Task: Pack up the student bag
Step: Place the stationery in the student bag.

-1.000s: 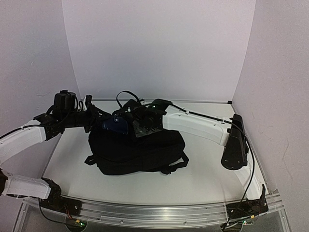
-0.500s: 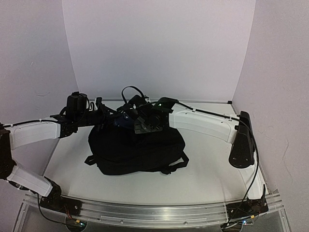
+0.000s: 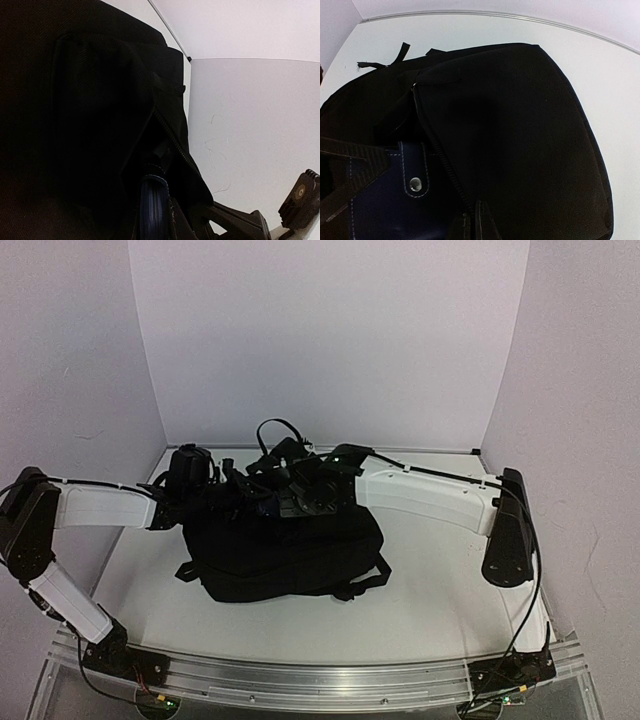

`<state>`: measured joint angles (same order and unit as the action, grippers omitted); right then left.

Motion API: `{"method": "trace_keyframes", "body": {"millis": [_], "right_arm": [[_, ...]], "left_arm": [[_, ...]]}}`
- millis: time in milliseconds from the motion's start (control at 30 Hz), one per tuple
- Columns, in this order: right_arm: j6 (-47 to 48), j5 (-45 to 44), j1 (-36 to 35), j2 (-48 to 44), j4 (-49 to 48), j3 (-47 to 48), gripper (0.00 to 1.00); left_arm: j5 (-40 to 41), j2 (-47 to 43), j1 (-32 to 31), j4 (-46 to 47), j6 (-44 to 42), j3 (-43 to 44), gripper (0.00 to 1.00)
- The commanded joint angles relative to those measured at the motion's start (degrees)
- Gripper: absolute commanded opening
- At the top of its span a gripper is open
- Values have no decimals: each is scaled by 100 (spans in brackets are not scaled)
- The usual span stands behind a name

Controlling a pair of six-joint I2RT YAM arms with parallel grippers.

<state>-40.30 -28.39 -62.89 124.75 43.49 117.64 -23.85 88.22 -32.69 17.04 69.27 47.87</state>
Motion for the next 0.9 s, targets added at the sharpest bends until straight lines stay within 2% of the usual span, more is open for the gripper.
{"method": "trace_keyframes", "body": {"millis": [0, 267, 433, 500, 600, 700, 800, 867], "right_arm": [[-156, 5, 8, -639, -460, -255, 0], [-227, 196, 45, -846, -771, -650, 0], [-250, 163, 52, -899, -818, -724, 0], [-245, 137, 50, -951, -832, -774, 0], [-258, 79, 66, -1047, -849, -872, 0], [-257, 46, 78, -1125, -861, -958, 0], [-257, 18, 93, -1175, -885, -1036, 0], [-259, 15, 105, -1188, -897, -1072, 0]], "left_arm": [[126, 270, -113, 1035, 213, 288, 0], [286, 991, -302, 1571, 37, 629, 0], [279, 1365, -423, 1343, -312, 894, 0], [424, 1270, -423, 954, -593, 926, 7], [633, 985, -423, 83, -1096, 1125, 23], [789, 672, -430, -572, -1504, 1176, 32], [641, 483, -423, -844, -1654, 1136, 32], [339, 470, -428, -710, -1564, 1075, 31]]}}
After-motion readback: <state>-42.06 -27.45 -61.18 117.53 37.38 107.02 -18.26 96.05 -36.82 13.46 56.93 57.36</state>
